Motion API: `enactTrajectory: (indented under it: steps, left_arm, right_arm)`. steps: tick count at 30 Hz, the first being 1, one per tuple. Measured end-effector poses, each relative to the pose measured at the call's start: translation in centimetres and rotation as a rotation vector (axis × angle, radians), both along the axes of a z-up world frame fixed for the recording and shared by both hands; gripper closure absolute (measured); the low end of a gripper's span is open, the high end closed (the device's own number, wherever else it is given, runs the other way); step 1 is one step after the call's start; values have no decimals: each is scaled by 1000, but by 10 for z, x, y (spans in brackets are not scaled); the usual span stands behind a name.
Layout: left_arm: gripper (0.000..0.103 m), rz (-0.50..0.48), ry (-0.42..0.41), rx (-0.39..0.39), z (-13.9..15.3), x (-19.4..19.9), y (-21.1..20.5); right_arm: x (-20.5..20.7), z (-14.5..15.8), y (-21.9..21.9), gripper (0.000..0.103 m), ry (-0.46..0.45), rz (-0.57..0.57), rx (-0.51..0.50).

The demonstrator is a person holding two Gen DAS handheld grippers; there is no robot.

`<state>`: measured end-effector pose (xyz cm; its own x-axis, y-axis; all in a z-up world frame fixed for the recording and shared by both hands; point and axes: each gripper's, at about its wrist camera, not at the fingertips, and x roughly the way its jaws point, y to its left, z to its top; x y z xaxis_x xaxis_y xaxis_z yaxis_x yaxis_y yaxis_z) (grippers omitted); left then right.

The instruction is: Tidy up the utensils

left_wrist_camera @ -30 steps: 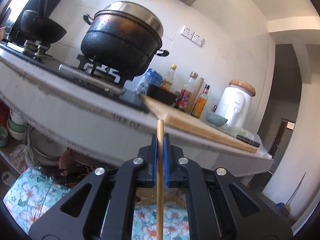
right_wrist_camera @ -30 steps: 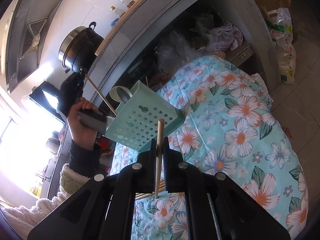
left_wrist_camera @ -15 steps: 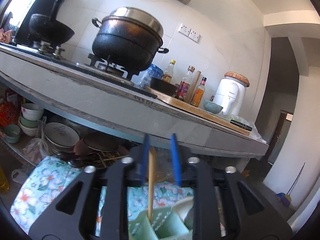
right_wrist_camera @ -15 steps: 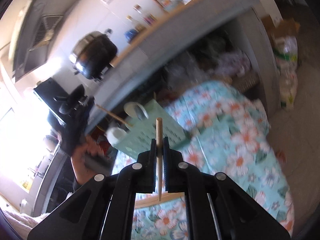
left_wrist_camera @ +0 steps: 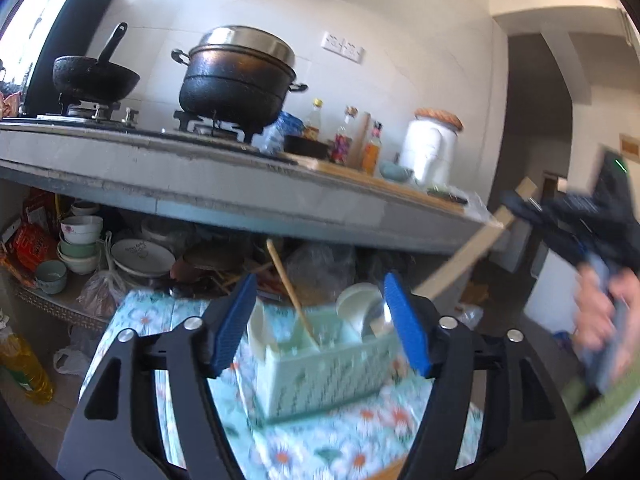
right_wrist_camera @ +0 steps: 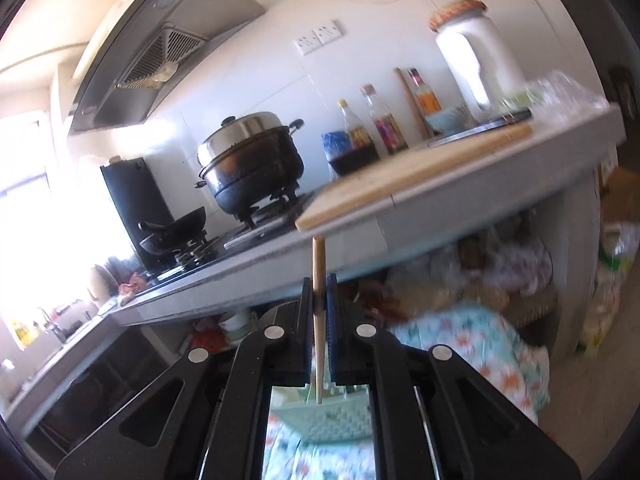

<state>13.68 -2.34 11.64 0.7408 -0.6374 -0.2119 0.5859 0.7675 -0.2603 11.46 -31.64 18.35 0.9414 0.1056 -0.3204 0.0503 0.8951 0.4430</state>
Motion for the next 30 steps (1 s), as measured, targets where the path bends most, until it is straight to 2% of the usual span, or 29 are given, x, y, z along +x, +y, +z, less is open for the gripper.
enactTrajectory:
  steps: [5, 9, 12, 15, 17, 18, 19, 22, 25, 28, 30]
  left_arm:
    - [28, -47, 44, 75, -17, -23, 2]
    - [24, -73, 54, 121, -26, -39, -2]
    - [22, -81, 52, 143, -31, -47, -7]
    - [22, -90, 55, 149, -32, -51, -11]
    - [21, -94, 53, 155, -33, -52, -14]
    - [21, -94, 51, 158, -33, -51, -15]
    - [20, -93, 51, 161, -33, -49, -16]
    - [20, -96, 57, 162, -34, -46, -20]
    - [20, -103, 63, 163, -35, -44, -23]
    - [20, -113, 75, 173, -39, -41, -27]
    - [20, -116, 84, 184, -41, -40, -29]
  right_arm:
    - [41, -14, 23, 97, 34, -6, -105]
    - [63, -44, 49, 97, 85, 1, -206]
    - [77, -67, 59, 97, 163, 47, -220]
    - [84, -79, 55, 94, 234, 91, -185]
    - [78, -77, 45, 78, 223, 95, -142]
    - [72, -73, 40, 67, 204, 96, -124]
    - [66, -67, 35, 61, 181, 100, -111]
    - [53, -57, 23, 55, 147, 91, -97]
    - [30, -51, 3, 54, 126, 72, -46]
    - [8, -55, -12, 54, 132, 37, -3]
    - [-14, -68, -19, 54, 158, -3, 32]
